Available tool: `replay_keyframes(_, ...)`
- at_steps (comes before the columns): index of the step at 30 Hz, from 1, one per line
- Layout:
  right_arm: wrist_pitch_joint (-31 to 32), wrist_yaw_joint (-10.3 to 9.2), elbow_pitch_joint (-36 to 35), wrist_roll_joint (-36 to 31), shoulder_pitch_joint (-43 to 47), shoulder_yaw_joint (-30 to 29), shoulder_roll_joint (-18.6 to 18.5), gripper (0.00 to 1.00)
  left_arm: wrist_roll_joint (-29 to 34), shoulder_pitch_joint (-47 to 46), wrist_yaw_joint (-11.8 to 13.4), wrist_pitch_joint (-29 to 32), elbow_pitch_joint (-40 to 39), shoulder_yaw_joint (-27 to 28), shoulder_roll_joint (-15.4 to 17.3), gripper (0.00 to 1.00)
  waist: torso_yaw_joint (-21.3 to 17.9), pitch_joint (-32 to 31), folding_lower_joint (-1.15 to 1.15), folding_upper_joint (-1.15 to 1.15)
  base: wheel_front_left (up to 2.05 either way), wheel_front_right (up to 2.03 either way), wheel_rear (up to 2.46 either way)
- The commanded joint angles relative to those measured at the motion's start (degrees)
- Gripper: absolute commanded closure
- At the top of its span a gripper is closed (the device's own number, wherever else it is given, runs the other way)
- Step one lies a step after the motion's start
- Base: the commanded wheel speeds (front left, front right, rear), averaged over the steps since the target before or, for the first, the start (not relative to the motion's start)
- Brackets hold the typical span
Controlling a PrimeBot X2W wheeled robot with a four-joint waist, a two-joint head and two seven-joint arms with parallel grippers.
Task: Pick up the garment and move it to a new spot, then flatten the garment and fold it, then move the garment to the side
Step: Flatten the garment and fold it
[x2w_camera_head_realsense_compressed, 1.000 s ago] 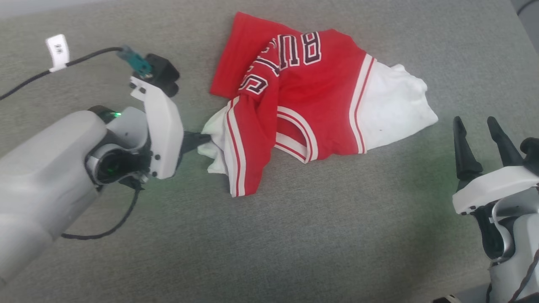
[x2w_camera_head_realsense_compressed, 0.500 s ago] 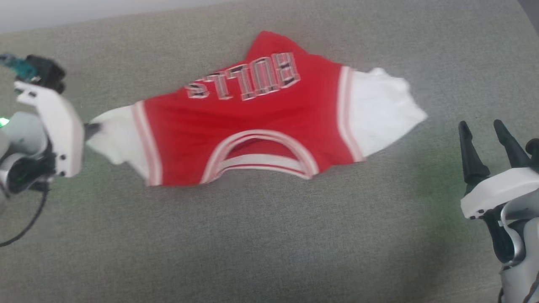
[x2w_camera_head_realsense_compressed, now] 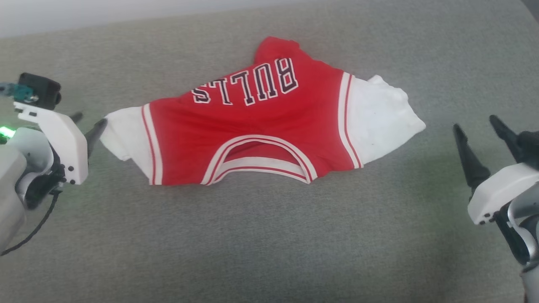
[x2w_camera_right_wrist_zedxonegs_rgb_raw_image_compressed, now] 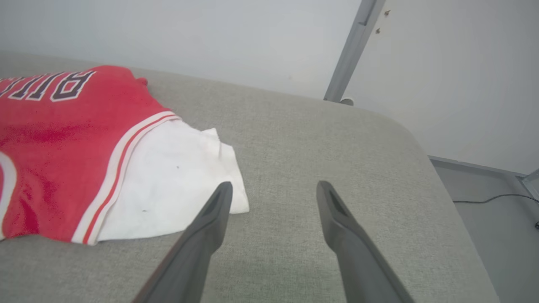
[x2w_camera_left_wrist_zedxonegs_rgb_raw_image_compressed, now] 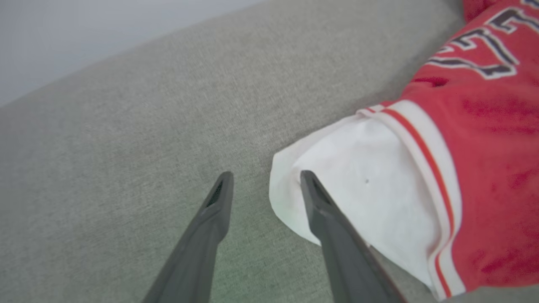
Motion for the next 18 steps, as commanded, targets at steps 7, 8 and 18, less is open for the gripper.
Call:
replay_keyframes(7,7.4,0.01,-3.7,3.5,0.1,11.0,-12.3,0.0,0.2,6.5,2.6,-18.6,-2.8,4.7,-2.9,0.0,4.8,-2.4,0.0,0.0,0.0,0.0,0.0)
replay_keyframes(8,8.6,0.01,-4.3,4.7,-0.3,13.0,-14.2,0.0,0.5,7.6,3.5,-19.9,-3.7,5.6,-3.5,0.0,5.6,-2.5,0.0,0.0,0.0,0.0,0.0)
replay_keyframes(18,18.9,0.0,-9.5,18.6,-7.6,33.2,-35.0,0.0,24.7,29.9,14.4,-21.0,-27.8,36.0,-13.8,0.0,13.8,-0.4,0.0,0.0,0.0,0.0,0.0)
